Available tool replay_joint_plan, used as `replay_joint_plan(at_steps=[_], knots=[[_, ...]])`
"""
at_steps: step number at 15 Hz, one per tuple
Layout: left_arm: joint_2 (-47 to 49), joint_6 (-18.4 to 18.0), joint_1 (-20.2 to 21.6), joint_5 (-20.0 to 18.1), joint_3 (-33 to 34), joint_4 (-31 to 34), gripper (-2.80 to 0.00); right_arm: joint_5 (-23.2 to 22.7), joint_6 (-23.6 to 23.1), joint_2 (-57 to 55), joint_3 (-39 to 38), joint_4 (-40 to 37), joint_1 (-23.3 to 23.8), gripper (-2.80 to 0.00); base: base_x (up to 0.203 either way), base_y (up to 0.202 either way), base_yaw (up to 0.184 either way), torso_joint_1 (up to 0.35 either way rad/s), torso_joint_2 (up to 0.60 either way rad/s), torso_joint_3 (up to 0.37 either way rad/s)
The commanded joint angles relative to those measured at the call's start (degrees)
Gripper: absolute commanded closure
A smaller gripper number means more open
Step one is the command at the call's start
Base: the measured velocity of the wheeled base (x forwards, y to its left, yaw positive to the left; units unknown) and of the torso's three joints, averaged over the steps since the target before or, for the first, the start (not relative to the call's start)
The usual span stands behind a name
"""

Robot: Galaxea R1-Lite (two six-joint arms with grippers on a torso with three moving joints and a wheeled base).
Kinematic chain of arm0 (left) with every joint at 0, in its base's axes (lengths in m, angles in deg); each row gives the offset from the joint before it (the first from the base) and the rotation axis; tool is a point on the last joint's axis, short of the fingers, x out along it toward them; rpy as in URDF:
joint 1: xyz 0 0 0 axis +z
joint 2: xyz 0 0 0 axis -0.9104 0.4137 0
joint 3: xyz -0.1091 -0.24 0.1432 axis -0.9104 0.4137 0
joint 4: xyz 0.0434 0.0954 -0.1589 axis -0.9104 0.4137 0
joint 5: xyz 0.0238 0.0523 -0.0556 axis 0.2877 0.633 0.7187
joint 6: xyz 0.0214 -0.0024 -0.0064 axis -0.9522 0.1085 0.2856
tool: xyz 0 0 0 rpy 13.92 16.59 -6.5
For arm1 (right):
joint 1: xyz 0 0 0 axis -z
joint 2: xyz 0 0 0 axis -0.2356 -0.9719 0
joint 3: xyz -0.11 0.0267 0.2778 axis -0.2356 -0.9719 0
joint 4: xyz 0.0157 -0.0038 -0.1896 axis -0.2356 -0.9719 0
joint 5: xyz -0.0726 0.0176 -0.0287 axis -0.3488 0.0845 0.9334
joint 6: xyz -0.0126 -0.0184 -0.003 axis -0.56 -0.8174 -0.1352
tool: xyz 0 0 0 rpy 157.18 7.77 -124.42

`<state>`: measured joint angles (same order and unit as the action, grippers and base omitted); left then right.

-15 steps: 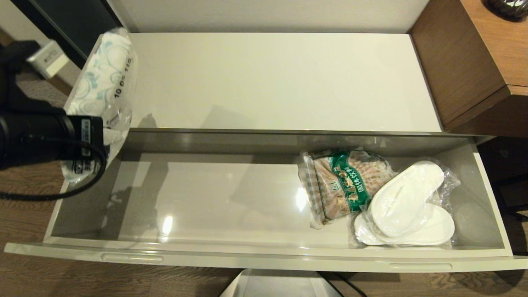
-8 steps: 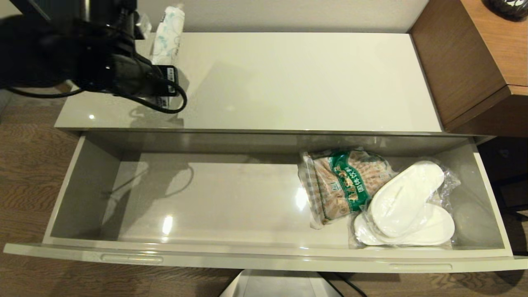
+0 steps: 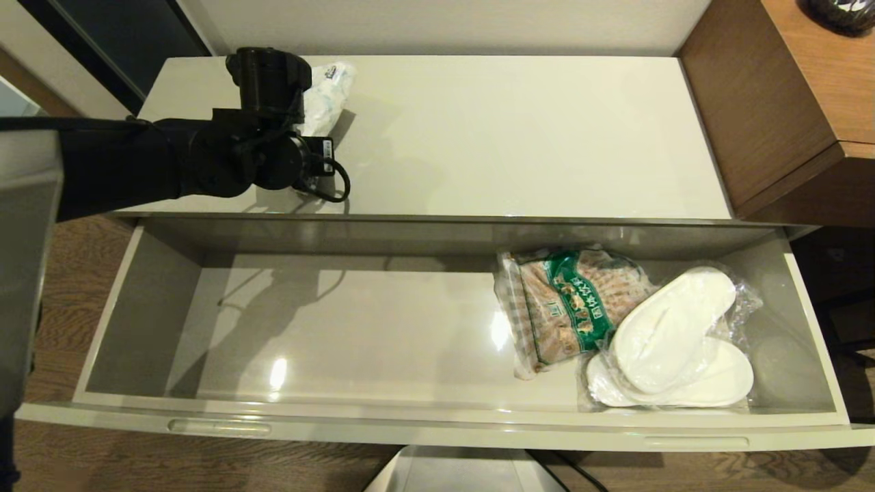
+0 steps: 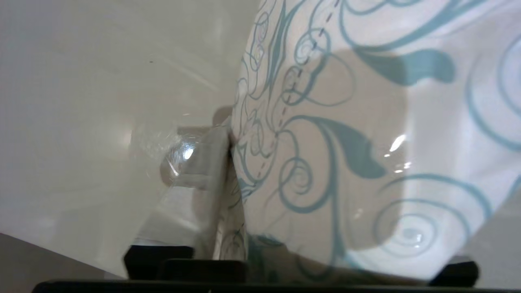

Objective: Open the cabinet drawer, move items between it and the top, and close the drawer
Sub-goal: Place the tissue on the table

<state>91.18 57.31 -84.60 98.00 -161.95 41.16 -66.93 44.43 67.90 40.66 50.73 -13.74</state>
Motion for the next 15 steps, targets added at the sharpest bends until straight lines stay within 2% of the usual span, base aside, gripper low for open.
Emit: replay_joint_plan(at_steps=[1, 7, 15], knots=[[0.89, -0.13, -0.12, 0.19, 0.03, -2.01, -2.8, 0.03, 0.02, 0.81, -0.18, 0.02, 0.02, 0.0, 0.0, 0.0, 0.0, 0.0, 0.0, 0.0], [-1.24, -0.13, -0.23, 0.44, 0.03, -4.29, -2.8, 0.03, 0.02, 0.81, -0.18, 0.02, 0.02, 0.0, 0.0, 0.0, 0.0, 0.0, 0.0, 0.0], [-6.05, -0.3, -3.19, 1.07, 0.03, -4.91, -2.8, -0.06, 0.02, 0.81, -0.18, 0.02, 0.02, 0.0, 0.0, 0.0, 0.0, 0.0, 0.0, 0.0]])
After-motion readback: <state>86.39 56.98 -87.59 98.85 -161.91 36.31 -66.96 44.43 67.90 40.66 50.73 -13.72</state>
